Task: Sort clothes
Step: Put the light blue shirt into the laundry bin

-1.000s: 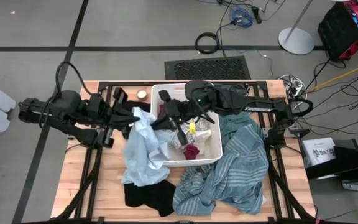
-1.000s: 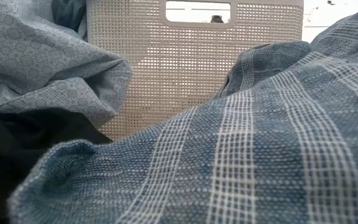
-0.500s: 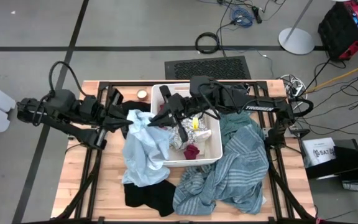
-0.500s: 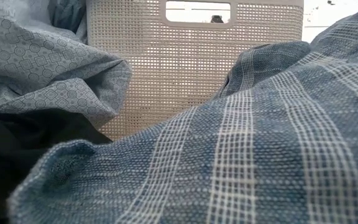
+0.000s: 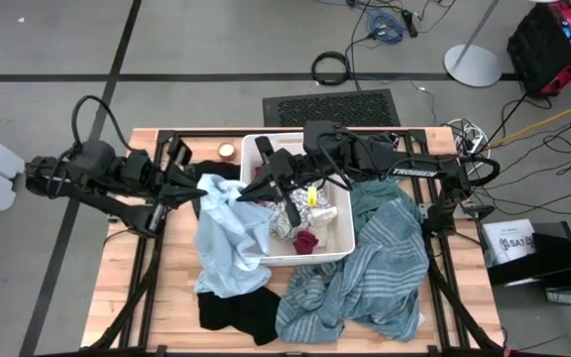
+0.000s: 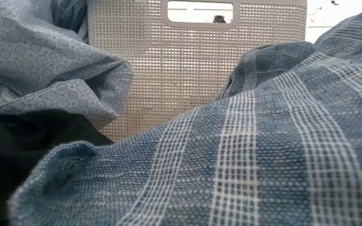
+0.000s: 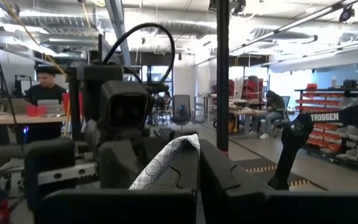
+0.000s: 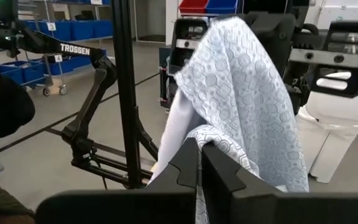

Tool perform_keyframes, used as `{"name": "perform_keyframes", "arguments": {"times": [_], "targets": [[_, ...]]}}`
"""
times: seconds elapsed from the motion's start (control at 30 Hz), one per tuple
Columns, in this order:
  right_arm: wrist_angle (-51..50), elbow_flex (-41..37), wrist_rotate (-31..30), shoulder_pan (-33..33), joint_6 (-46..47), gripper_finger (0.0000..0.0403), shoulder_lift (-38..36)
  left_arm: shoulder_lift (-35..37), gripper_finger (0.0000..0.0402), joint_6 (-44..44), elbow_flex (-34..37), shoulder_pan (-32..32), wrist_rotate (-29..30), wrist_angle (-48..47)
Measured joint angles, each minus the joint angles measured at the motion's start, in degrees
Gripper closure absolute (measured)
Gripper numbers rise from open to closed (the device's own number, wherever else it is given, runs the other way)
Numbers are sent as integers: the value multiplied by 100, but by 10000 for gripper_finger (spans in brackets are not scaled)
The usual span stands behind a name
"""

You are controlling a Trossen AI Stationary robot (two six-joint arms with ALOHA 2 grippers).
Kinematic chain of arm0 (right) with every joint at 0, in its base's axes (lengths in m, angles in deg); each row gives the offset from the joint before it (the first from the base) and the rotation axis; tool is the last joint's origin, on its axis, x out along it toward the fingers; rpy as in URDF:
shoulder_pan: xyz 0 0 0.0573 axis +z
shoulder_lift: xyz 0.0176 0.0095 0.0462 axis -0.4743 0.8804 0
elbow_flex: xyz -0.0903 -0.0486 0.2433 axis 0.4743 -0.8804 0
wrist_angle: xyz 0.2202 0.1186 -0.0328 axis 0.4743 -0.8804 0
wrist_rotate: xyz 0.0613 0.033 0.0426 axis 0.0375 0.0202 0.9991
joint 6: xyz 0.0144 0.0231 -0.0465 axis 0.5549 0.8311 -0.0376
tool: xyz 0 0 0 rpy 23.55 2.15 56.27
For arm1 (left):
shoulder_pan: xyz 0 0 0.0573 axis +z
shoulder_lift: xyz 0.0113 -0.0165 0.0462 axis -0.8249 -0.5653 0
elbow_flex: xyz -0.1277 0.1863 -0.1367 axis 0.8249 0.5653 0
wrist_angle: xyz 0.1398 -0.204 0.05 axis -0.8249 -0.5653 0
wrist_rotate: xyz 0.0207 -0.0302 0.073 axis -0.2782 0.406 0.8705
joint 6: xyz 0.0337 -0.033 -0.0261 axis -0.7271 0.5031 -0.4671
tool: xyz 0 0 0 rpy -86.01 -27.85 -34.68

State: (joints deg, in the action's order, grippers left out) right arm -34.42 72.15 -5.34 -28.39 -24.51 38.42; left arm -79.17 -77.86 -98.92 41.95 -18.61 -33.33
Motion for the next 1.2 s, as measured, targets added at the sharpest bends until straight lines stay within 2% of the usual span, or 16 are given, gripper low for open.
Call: {"name": "perform_keyframes", "arguments": {"times": [0.37,0.67,0.87,1.2], "targets": [[-5,0,11,2,-2,361,4,-209,400,12,0,0,-2,-455],[-6,-39,185,145,-20,300,11,-269,400,-34,0,4,49,-323],[357,-42,132,168,52,262,252,-388,400,-47,0,46,250,-216],[494,-50,-19,153,151,243,358,-592,400,-36,-2,53,284,-368]]}}
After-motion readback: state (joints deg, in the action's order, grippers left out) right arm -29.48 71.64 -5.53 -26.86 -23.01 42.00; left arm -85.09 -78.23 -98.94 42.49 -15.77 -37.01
